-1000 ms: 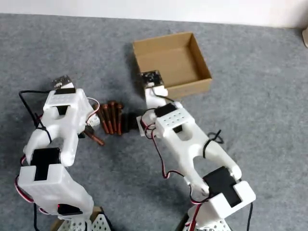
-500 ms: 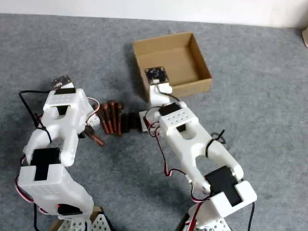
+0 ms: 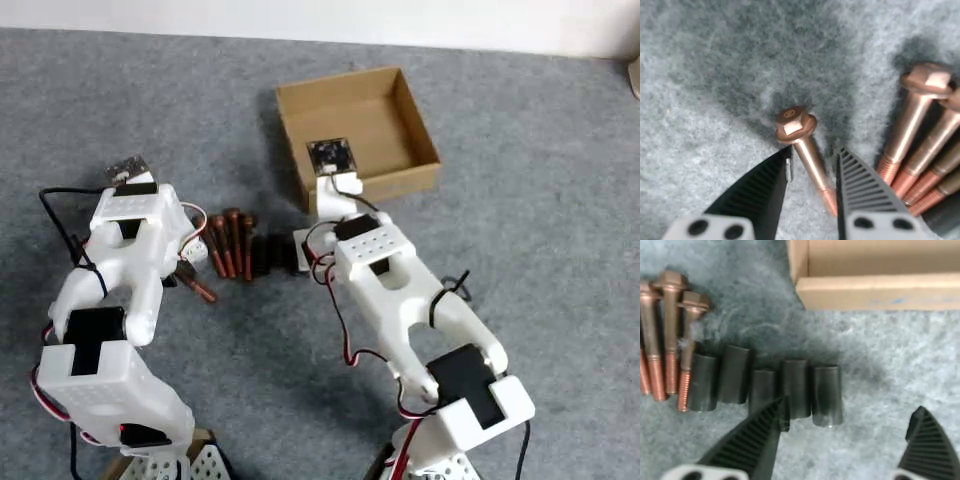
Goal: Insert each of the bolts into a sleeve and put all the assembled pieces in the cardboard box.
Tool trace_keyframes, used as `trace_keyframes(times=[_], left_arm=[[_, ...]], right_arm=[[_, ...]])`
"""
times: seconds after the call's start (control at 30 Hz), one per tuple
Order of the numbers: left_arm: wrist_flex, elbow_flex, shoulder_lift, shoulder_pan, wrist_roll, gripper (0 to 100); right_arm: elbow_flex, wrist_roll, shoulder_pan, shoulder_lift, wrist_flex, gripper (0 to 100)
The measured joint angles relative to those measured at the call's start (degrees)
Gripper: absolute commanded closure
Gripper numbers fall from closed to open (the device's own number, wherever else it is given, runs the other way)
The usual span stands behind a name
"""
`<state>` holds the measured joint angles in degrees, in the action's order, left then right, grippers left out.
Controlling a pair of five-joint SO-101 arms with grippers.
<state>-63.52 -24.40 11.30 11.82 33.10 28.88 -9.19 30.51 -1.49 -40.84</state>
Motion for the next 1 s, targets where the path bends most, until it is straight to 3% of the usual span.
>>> trace_keyframes(times=[0.43,1.0], left_arm=[[0.0,0.0,0.0,0.0,0.0,85],[0.0,0.0,0.0,0.0,0.0,85]], right_arm=[[0.1,-4.6,-3.1,0.0,0.0,65.9],[2.8,-4.7,-2.8,-5.0,1.4,65.9]])
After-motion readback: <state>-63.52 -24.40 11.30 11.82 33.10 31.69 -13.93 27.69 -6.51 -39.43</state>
